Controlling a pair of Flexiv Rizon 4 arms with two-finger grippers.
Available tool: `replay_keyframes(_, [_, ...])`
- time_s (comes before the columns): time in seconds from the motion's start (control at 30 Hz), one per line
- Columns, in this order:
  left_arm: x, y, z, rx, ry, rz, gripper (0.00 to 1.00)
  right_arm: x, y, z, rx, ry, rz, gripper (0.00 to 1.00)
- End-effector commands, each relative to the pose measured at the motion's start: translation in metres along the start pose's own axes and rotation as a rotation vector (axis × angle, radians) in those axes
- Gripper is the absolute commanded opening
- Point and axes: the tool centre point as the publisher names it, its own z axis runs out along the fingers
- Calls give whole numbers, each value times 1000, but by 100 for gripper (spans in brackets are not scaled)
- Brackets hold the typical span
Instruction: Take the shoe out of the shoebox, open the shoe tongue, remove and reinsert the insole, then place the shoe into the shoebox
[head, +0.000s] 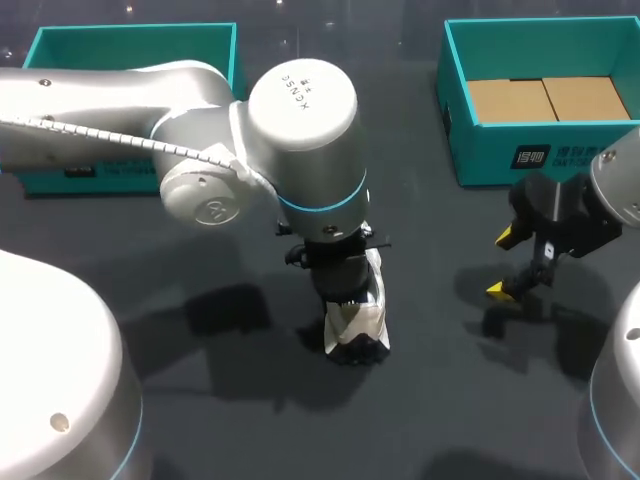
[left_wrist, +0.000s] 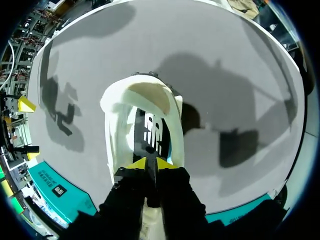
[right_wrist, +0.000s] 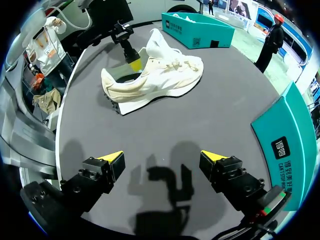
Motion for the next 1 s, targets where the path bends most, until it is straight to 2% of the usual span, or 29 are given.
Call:
replay_keyframes(0.03, [-9,5,5,7,16,-3,34,2,0,-1,2,-3,1,100])
replay_keyframes(0.17, [-11,8,10,10,33,-11,44,2,0,-1,2,-3,1,100])
replay_keyframes(0.3, [-9,7,11,15,44,-11,45,2,0,-1,2,-3,1,100])
replay_keyframes(0.4, [-7,6,10,23,49,-14,49,2,0,-1,2,-3,1,100])
replay_keyframes(0.57, [-5,3,10,41,54,-17,82,2,0,-1,2,-3,1,100])
replay_keyframes(0.7, [-6,1,6,44,52,-12,100,2,0,-1,2,-3,1,100])
replay_keyframes(1.0, [-9,8,1,74,55,-3,100,2,0,-1,2,-3,1,100])
